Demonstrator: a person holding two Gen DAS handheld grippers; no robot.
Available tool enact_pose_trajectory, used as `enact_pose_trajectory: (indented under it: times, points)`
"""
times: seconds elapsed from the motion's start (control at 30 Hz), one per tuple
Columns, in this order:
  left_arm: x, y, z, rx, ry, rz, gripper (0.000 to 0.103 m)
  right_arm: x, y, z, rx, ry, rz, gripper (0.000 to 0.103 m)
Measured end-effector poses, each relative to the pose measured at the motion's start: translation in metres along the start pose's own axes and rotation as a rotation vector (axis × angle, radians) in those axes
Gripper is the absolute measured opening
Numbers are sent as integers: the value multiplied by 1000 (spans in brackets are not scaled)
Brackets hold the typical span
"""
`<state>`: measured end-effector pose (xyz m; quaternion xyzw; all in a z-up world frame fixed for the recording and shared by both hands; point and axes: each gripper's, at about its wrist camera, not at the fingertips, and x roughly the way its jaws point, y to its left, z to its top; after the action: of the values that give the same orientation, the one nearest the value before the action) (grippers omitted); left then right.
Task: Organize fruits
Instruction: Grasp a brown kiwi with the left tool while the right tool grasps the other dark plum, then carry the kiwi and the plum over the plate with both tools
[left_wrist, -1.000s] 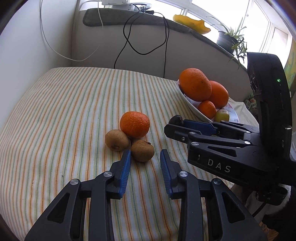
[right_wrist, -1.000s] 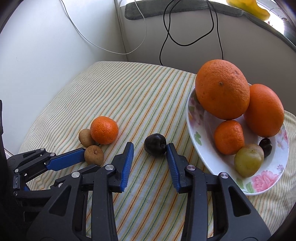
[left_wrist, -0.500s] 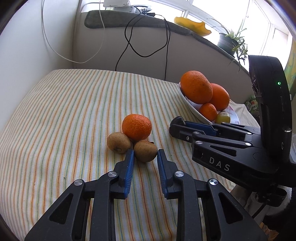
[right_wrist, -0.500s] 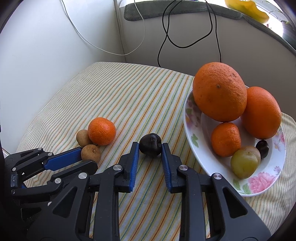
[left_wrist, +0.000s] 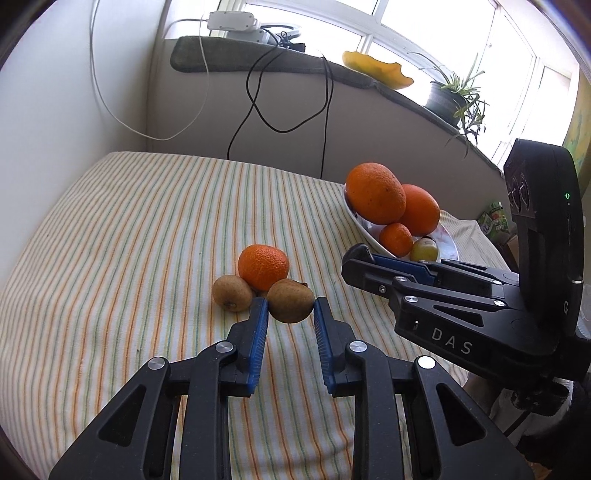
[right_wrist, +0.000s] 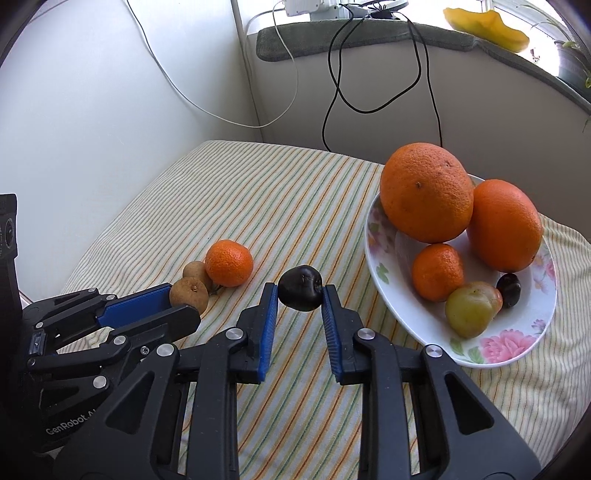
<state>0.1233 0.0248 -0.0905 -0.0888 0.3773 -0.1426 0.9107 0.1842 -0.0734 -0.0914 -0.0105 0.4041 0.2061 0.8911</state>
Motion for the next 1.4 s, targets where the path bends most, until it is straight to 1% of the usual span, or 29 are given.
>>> enact_pose_trajectory:
  times: [0.3,0.57,0.93,1.4]
  points:
    - [-11,-20,7,27,-29,-21,24,-32,-7,-3,0,-48,9,25]
    - [-13,-34,10,45,-38,-34,24,-45,-18,-3,16,-68,5,25]
    - [-9,-54,19,68,-48,-55,24,-65,-53,-7,69,-100,-15,25]
    - [13,-79,26,90,-28,-77,24,-75,-106,-12,152,-114,-57,25]
